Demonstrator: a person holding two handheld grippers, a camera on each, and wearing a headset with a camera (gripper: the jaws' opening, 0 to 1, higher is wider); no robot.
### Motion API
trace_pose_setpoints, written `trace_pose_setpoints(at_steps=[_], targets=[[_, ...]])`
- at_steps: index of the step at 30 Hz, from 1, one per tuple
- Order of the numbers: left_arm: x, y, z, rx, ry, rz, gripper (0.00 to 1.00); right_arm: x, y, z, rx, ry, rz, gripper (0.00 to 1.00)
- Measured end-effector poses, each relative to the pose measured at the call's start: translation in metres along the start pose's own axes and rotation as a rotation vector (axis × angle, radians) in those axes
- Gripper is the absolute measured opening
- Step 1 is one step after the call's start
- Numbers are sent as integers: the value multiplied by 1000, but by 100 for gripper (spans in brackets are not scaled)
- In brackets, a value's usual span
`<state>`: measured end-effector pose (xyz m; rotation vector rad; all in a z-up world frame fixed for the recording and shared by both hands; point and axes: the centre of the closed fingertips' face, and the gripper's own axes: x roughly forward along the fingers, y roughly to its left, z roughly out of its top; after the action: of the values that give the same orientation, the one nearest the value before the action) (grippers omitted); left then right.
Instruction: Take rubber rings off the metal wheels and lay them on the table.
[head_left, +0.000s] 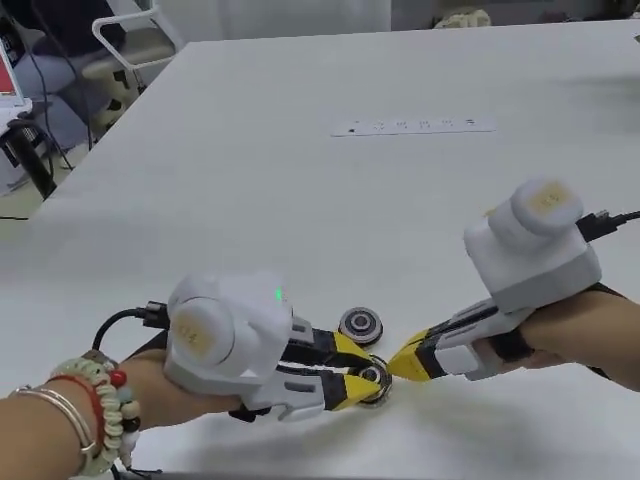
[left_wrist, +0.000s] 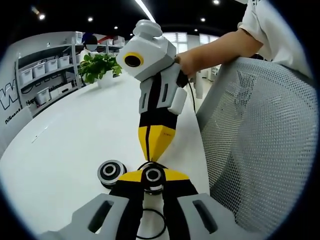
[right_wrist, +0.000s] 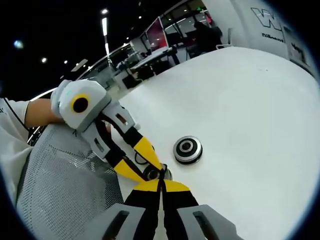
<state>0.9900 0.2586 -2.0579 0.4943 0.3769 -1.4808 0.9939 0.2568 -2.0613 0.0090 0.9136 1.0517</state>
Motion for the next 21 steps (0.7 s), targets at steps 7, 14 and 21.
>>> trace_pose_setpoints(at_steps=[7, 14, 21], targets=[[-1, 1, -1, -19, 2, -3, 8, -3, 6, 8, 10, -38, 32, 0], [-1, 1, -2, -24, 4, -4, 8, -4, 10, 12, 16, -53, 50, 0], [-2, 0, -2, -21, 5, -5, 8, -4, 16, 14, 15, -63, 71, 0]])
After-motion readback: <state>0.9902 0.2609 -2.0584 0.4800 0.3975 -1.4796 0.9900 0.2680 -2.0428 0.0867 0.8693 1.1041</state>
